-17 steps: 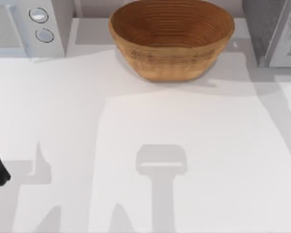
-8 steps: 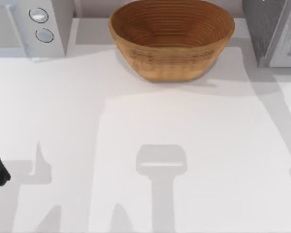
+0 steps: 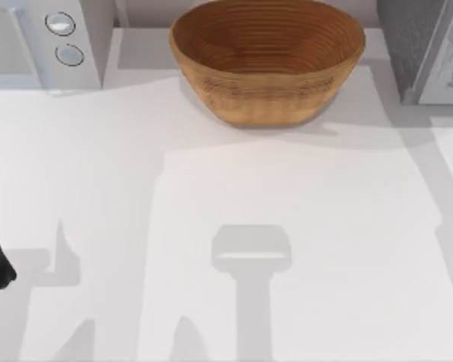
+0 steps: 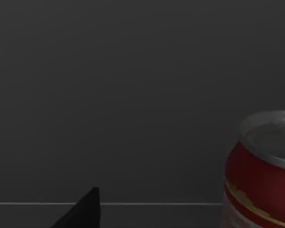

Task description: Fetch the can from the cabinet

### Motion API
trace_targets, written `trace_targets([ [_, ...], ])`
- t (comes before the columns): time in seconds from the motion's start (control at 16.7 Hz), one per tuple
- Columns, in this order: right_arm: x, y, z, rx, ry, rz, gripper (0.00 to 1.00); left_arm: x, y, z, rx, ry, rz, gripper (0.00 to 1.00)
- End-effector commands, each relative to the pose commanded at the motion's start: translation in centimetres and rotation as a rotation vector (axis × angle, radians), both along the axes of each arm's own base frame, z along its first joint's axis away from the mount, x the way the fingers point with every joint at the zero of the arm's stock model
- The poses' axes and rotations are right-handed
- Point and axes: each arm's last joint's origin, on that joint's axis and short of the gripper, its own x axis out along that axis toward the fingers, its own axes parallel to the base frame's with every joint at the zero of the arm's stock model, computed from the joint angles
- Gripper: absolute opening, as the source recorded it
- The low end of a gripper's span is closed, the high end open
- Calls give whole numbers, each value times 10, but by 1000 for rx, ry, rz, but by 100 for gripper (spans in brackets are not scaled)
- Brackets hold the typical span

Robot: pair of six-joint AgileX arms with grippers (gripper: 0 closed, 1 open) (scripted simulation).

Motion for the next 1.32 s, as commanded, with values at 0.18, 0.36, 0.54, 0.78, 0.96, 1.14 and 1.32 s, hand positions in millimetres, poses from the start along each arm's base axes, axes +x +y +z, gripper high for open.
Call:
trace_targets([
  [0.18, 4, 0, -1, 0, 0, 0, 100, 0, 0, 0, 0, 0, 0, 100],
  [0.36, 4, 0, -1, 0, 0, 0, 92, 0, 0, 0, 0, 0, 0, 100],
  [0.54, 4, 0, -1, 0, 0, 0, 70, 0, 0, 0, 0, 0, 0, 100],
  [0.78, 4, 0, -1, 0, 0, 0, 40, 0, 0, 0, 0, 0, 0, 100],
  [0.96, 4, 0, -1, 0, 0, 0, 17, 0, 0, 0, 0, 0, 0, 100],
  [1.14, 4, 0, -1, 0, 0, 0, 0, 0, 0, 0, 0, 0, 0, 100],
  [1.32, 4, 0, -1, 0, 0, 0, 0, 0, 0, 0, 0, 0, 0, 100],
])
